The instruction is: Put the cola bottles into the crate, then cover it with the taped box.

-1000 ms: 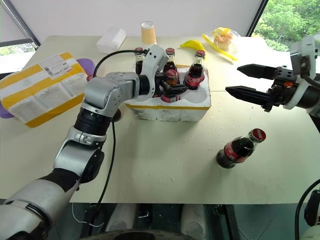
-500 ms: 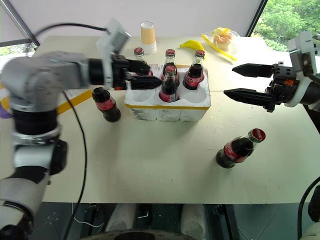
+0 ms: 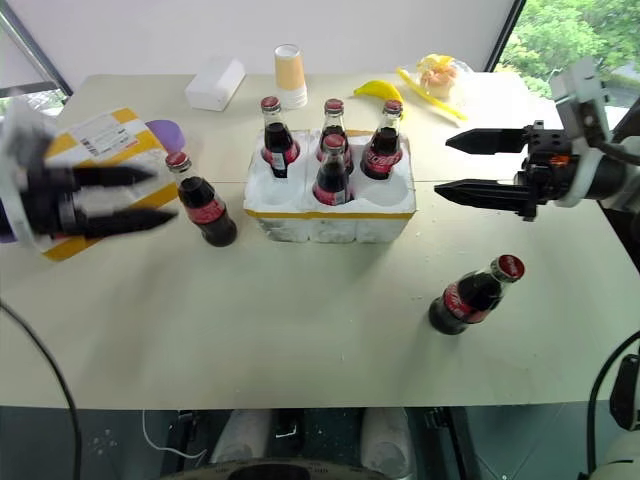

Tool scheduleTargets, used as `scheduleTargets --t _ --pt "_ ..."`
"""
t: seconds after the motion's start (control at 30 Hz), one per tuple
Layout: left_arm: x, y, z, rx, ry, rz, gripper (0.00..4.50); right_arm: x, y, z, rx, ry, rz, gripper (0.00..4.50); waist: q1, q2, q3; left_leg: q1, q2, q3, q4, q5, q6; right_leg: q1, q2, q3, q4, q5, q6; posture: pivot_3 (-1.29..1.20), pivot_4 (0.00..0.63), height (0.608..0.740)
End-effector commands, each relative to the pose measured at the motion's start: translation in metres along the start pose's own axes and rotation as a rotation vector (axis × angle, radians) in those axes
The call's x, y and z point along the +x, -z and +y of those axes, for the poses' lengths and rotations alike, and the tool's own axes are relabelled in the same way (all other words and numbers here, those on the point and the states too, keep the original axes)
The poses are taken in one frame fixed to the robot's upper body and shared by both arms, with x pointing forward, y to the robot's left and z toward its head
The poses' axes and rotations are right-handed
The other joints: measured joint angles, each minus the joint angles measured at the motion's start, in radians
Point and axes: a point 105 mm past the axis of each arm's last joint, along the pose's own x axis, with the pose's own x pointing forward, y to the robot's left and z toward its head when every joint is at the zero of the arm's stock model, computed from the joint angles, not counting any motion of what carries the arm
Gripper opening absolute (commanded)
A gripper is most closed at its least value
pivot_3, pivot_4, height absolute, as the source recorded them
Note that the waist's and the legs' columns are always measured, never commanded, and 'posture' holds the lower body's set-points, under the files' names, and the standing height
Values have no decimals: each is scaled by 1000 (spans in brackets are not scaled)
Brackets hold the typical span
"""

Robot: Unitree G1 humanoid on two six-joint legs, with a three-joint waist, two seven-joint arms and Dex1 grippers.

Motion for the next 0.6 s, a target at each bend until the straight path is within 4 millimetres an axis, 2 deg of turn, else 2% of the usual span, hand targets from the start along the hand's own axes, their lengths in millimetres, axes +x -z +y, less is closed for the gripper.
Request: scheduleTargets --t 0.03,0.17,0.27,0.47,0.6 --pt "-11 -6 0 87 -113 -95 4470 -2 -10 1 -48 -1 -17 4500 3 -1 0 -1 0 0 0 0 0 0 0 0 -1 0 0 0 150 740" --pt "2 11 15 45 -222 -163 4470 0 -11 -1 -42 -2 -20 4500 11 0 -1 0 0 -1 0 -1 0 1 -1 0 -2 1 -1 0 150 740" --pt "10 11 28 21 -276 -208 4470 1 -12 -1 -40 0 -26 4500 14 0 -1 1 0 -1 0 0 0 1 0 0 -2 1 -1 0 150 740" --pt "36 16 46 -15 -288 -250 4470 2 -14 0 -37 4 -31 4500 21 0 -1 0 -1 1 0 0 1 1 0 0 -2 1 -1 0 150 740" --pt "54 14 46 1 -237 -247 4470 5 -19 2 -39 9 -39 4500 21 0 -1 0 0 1 0 0 1 1 0 0 -2 1 -1 0 150 740"
